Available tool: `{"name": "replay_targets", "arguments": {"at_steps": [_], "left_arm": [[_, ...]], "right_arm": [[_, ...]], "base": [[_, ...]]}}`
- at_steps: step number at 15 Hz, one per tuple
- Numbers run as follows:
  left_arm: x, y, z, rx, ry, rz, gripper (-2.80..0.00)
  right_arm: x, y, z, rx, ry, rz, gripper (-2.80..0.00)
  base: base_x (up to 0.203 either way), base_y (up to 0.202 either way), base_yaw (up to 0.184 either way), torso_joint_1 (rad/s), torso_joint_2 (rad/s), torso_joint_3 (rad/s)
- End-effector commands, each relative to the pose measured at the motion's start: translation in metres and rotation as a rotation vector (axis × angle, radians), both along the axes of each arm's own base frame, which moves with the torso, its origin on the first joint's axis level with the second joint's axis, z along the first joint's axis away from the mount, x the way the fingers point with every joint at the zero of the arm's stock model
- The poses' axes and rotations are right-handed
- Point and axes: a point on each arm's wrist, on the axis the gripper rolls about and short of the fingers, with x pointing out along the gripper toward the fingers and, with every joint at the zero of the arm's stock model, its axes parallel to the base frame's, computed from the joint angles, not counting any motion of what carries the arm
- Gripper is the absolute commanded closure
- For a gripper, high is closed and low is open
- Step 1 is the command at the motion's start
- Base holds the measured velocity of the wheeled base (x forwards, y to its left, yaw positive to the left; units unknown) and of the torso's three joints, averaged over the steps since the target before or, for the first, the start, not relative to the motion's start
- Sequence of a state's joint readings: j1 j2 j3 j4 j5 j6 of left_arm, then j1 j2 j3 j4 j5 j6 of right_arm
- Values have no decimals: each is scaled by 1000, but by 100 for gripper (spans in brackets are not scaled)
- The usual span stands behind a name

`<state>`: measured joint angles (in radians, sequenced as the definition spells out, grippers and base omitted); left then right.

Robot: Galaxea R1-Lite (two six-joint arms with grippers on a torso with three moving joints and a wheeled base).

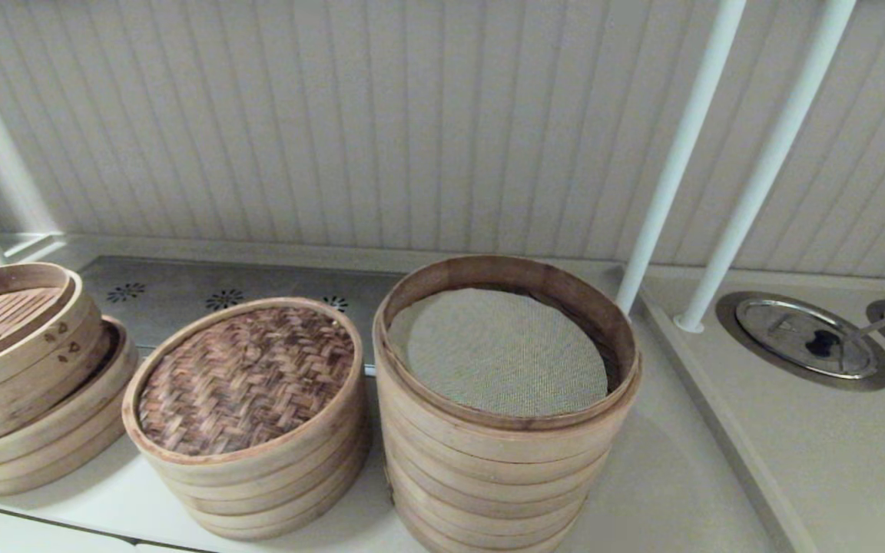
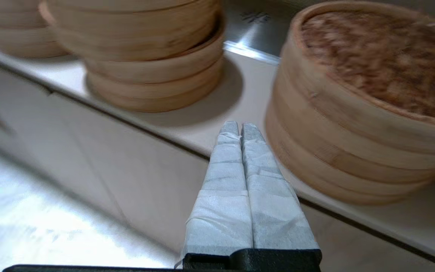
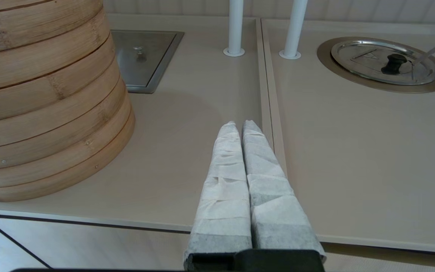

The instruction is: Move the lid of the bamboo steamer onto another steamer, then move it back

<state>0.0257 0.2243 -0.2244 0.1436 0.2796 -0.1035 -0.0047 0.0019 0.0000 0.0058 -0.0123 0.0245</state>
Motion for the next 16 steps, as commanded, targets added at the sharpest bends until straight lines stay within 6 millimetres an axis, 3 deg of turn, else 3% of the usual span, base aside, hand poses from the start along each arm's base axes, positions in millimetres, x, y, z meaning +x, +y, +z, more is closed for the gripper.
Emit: {"name": "replay_targets", "arguments": {"at_steps": [1,3,6,11,16], "left_arm": [[1,0,-7,2,-6,-22,0],[4,-1,-11,27,-30,-54,0],[11,-3,-34,80,-48,-145,0],[-5,-2,-37,167,-170,-133,0],[-9,-1,-38,230,-158,-106,0]], "right_arm": [[0,0,0,0,3,0,0],[0,0,0,-1,3,0,0],[0,0,0,-1,3,0,0],[0,0,0,-1,3,0,0],[0,0,0,0,1,0,0]], "base": [[0,0,0,0,0,0],[0,0,0,0,0,0],[0,0,0,0,0,0],[0,0,0,0,0,0],[0,0,0,0,0,0]]}}
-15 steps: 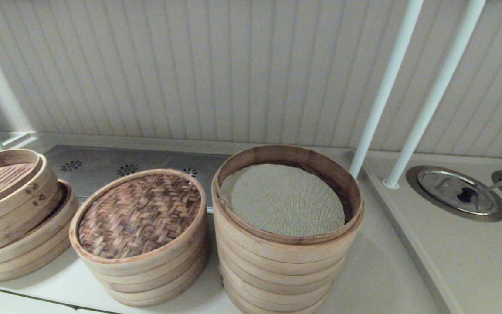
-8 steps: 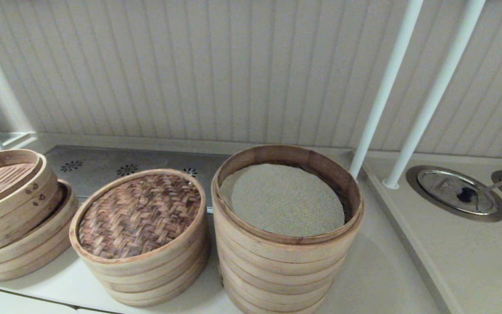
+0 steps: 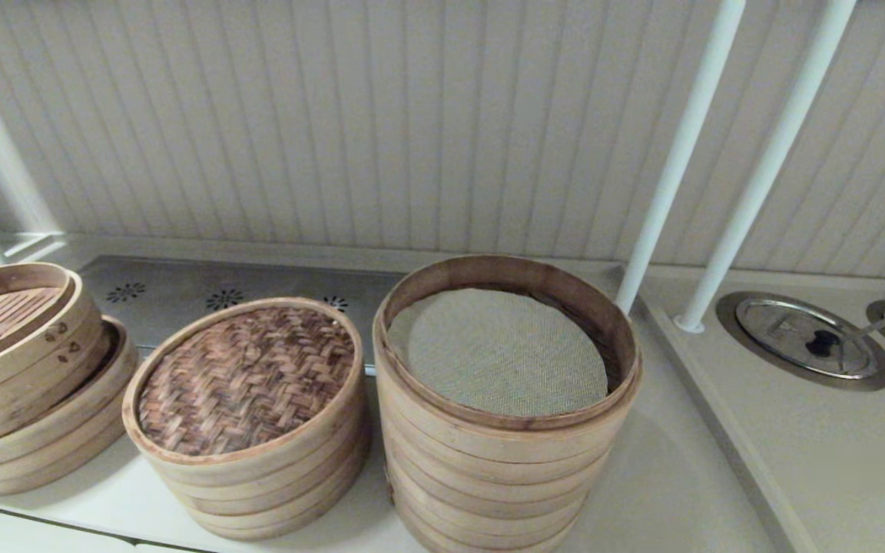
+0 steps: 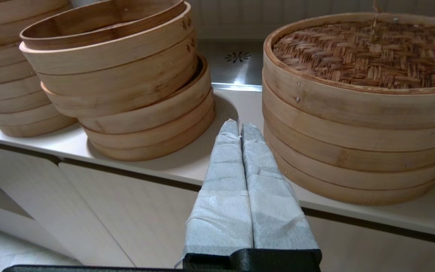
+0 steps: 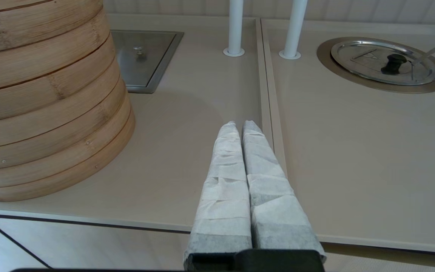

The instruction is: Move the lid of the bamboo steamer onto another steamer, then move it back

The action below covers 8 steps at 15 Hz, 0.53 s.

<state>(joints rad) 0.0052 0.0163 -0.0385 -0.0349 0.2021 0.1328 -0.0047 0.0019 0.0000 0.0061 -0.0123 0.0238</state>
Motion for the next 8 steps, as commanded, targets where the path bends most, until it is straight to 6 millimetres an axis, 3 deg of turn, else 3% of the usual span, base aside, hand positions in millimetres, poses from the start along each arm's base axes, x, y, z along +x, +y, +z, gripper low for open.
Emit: {"name": "replay_targets", "arguments": {"at_steps": [1,8], "left_arm": [[-2,0,0,1,-18,0,0],[1,-4,-11,-105,26,-189,0]], "right_arm": [[0,0,0,1,1,0,0],[0,0,-1,2,6,0,0]], "base": [[0,0,0,0,0,0],[0,0,0,0,0,0]]}}
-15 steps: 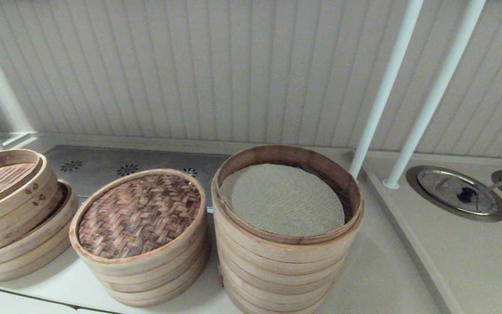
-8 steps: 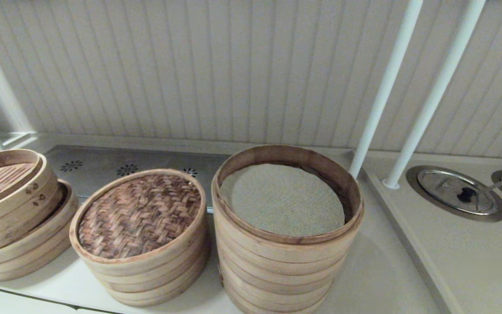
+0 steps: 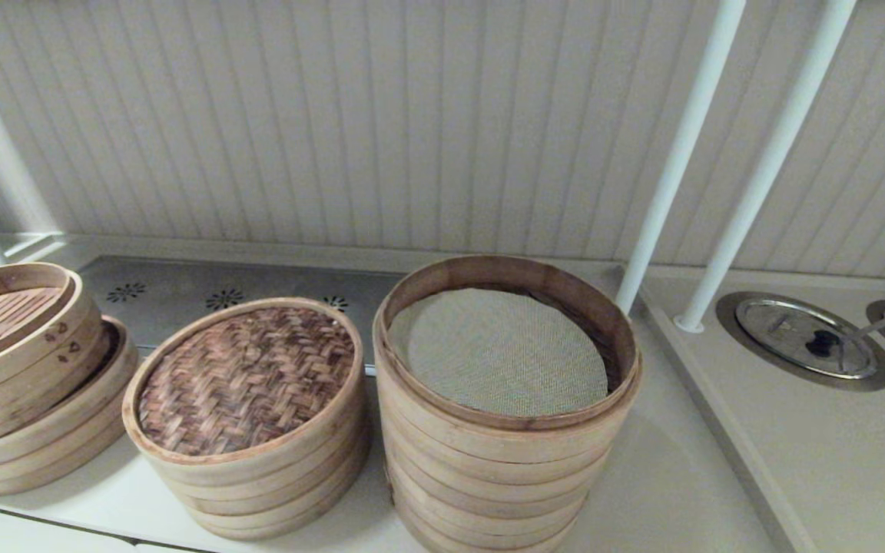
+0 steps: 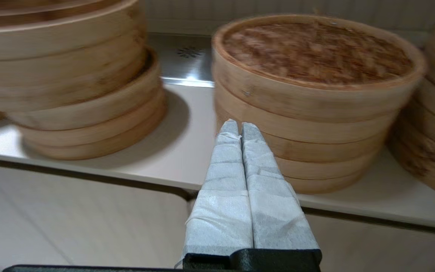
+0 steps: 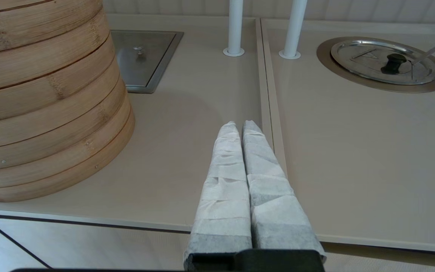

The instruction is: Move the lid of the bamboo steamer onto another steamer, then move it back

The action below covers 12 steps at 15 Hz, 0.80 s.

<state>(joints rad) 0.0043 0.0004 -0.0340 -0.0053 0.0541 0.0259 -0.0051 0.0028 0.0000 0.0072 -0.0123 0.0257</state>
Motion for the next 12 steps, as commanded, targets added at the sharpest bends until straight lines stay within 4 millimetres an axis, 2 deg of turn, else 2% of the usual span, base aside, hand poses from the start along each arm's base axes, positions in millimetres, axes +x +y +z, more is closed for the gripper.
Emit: {"name": "replay_targets", "arguments": {"at_steps": [1,12], "left_arm": [[3,-1,-10,-9,35,-54,0],[3,-1,-9,-29,29,-61,0]], "right_arm": [[0,0,0,2,5,1,0],[0,0,0,8,5,0,0]], "base": [[0,0,0,0,0,0],[0,0,0,0,0,0]]}}
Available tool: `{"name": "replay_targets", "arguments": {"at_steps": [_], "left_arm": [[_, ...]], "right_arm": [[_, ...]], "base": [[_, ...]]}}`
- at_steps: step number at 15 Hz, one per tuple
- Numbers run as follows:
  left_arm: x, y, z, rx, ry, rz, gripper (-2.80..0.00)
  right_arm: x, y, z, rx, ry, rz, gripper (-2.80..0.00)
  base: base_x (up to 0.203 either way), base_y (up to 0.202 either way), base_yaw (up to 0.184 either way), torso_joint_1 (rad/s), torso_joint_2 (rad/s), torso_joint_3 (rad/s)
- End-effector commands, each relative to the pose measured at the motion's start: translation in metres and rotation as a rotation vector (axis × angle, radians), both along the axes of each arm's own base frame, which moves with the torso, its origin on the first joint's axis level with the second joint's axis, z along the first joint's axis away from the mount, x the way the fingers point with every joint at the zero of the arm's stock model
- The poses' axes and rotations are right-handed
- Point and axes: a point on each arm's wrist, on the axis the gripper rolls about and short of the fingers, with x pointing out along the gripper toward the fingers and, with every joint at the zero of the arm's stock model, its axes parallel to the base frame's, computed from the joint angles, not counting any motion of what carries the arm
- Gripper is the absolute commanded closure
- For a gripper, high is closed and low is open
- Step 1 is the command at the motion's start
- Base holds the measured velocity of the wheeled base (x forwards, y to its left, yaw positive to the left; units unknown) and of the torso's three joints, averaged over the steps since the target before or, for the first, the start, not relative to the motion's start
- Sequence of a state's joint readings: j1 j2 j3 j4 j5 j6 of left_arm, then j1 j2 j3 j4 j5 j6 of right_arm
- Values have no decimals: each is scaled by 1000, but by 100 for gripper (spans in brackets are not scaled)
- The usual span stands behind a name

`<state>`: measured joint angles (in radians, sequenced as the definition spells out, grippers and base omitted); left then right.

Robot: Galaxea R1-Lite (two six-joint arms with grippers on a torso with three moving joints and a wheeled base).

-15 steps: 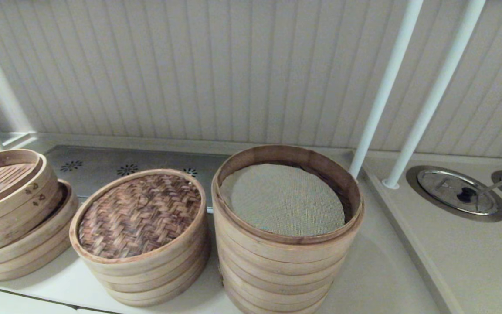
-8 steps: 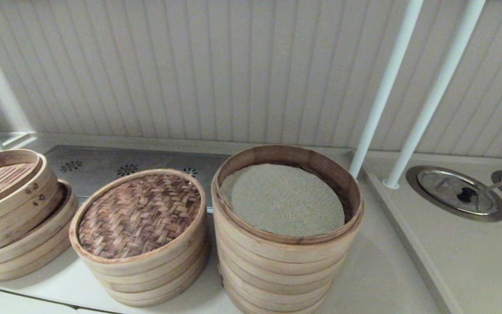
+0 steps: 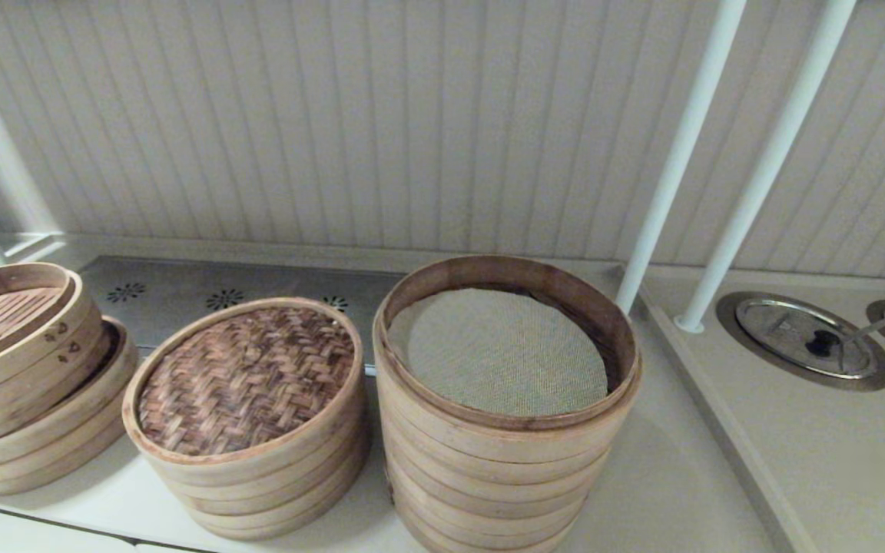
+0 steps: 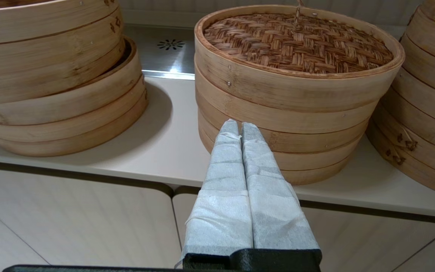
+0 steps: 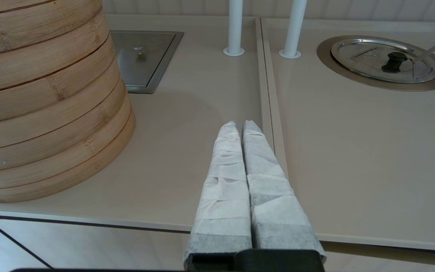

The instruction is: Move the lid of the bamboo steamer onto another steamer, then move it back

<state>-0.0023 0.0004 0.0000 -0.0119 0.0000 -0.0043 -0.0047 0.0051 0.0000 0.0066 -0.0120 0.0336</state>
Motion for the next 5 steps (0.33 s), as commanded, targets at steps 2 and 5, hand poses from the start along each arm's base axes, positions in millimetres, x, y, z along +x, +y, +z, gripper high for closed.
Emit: {"name": "replay_targets", "arguments": {"at_steps": [2,5], "left_arm": [[0,0,0,0,2,-1,0],[0,0,0,-14,1,-1,0]], "right_arm": [[0,0,0,0,4,0,0],[0,0,0,0,4,0,0]], "base": [[0,0,0,0,0,0],[0,0,0,0,0,0]]}}
